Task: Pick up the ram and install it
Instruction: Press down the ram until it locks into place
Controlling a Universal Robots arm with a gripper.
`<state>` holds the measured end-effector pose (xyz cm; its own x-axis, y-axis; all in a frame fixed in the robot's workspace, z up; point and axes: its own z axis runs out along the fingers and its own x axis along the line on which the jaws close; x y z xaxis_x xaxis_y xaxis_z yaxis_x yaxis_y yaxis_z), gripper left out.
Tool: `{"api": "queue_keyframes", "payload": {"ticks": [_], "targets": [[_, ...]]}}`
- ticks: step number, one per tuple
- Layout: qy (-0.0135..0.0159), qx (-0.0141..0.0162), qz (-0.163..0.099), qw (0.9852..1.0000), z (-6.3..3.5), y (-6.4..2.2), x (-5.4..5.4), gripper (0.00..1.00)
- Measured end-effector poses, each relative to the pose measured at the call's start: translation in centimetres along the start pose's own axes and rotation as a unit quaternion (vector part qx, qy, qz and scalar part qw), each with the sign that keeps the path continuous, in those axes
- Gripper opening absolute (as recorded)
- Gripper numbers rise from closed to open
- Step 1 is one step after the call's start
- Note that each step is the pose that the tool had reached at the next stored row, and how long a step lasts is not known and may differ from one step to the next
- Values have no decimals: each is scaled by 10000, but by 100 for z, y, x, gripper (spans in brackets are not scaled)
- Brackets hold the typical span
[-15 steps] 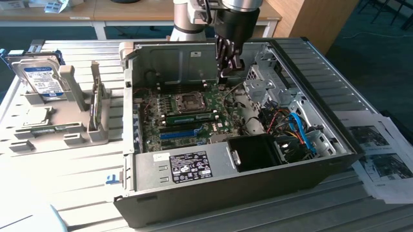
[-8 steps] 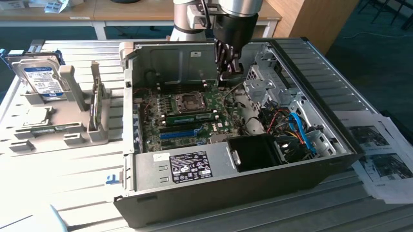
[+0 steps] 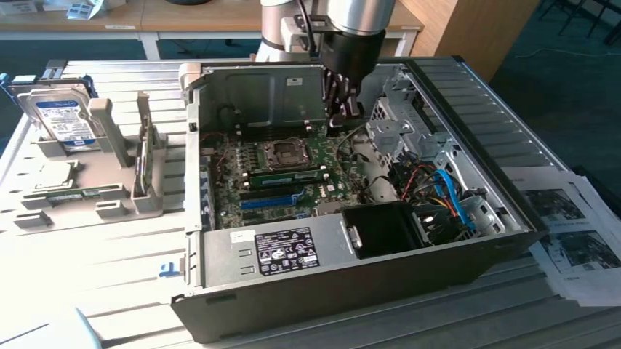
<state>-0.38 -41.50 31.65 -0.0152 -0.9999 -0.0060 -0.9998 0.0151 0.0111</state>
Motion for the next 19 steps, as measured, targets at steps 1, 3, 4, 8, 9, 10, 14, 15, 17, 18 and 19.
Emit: {"api": "queue_keyframes", "payload": {"ticks": [1,3,4,8,9,10,14,15,17,18,19], "targets": [[0,0,0,10000,17,0,0,10],[0,0,0,10000,49,-1,0,10],[0,0,0,10000,65,-1,0,10],[1,0,0,10000,130,-1,1,10],[0,0,0,10000,147,-2,1,10],[0,0,0,10000,162,-2,1,10],[0,0,0,10000,216,-3,1,10],[0,0,0,10000,229,-3,1,10],[0,0,0,10000,255,-3,2,10],[0,0,0,10000,268,-3,2,10],[0,0,0,10000,281,-3,2,10]]}}
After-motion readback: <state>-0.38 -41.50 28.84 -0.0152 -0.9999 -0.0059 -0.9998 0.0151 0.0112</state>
